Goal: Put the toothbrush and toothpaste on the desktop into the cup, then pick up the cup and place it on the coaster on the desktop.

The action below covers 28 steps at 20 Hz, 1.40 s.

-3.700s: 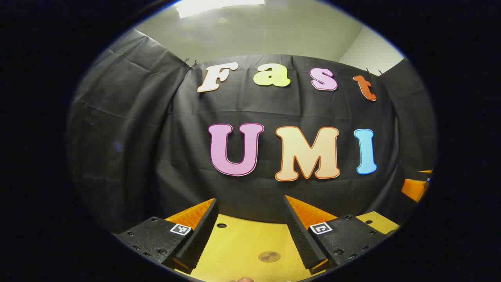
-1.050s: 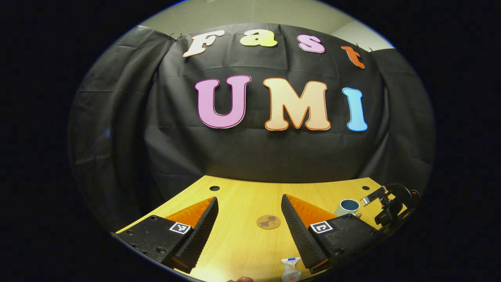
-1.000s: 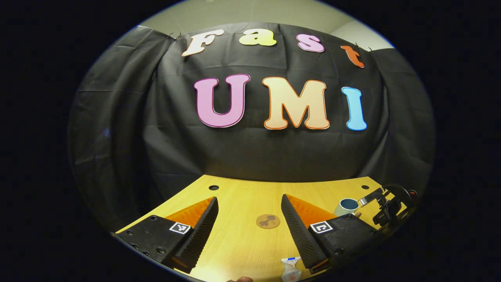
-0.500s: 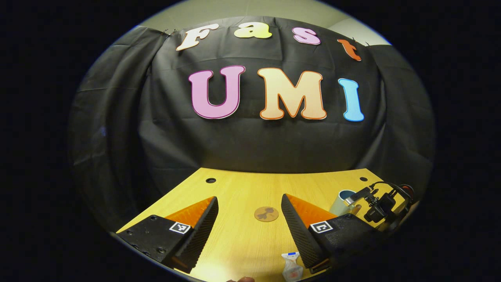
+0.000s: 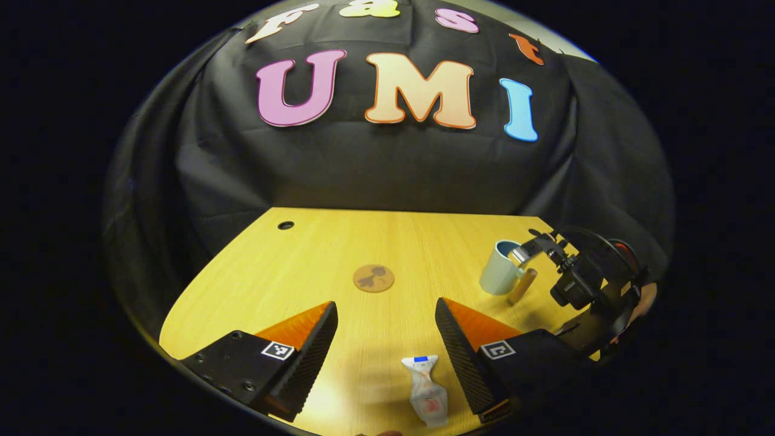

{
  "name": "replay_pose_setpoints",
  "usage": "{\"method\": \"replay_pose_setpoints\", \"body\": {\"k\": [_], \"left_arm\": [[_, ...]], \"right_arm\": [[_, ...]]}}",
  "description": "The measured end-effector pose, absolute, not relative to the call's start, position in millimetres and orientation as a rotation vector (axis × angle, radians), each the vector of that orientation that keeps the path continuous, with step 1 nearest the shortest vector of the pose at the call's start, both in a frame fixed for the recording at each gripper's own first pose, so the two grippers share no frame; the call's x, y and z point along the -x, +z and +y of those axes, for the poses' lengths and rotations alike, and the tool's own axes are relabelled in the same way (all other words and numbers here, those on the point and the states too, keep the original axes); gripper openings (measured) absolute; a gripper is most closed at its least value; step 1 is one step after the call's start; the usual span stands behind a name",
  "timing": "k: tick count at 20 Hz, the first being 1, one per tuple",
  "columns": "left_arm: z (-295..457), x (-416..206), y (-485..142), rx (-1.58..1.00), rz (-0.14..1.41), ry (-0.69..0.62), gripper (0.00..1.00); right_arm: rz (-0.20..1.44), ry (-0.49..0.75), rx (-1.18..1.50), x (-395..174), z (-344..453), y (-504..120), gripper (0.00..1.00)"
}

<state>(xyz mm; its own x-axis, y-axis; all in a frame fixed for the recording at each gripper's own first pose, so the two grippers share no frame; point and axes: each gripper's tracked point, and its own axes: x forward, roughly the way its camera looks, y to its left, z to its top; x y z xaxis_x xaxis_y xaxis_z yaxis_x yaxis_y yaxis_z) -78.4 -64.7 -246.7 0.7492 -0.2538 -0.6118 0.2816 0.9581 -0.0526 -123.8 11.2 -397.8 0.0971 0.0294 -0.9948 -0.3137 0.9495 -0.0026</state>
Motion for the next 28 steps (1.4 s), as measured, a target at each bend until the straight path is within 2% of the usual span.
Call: {"method": "replay_pose_setpoints", "body": {"k": [12,21,23,24,27,28], "left_arm": [[-89,152,-356,-0.040,1.093,-0.343,0.94],[-84,154,-377,-0.129,1.158,-0.331,0.92],[-82,154,-379,-0.183,1.180,-0.338,0.88],[-85,153,-379,-0.185,1.190,-0.336,0.80],[-89,153,-381,-0.189,1.212,-0.358,0.70],[-90,152,-380,-0.182,1.200,-0.366,0.56]], "right_arm": [[1.402,0.279,0.222,124,12,-398,0.06],[1.366,0.282,0.230,124,12,-397,0.07],[1.365,0.282,0.228,124,12,-397,0.07],[1.366,0.282,0.226,124,12,-397,0.07],[1.366,0.282,0.219,123,12,-397,0.06],[1.366,0.282,0.219,124,12,-397,0.06]]}}
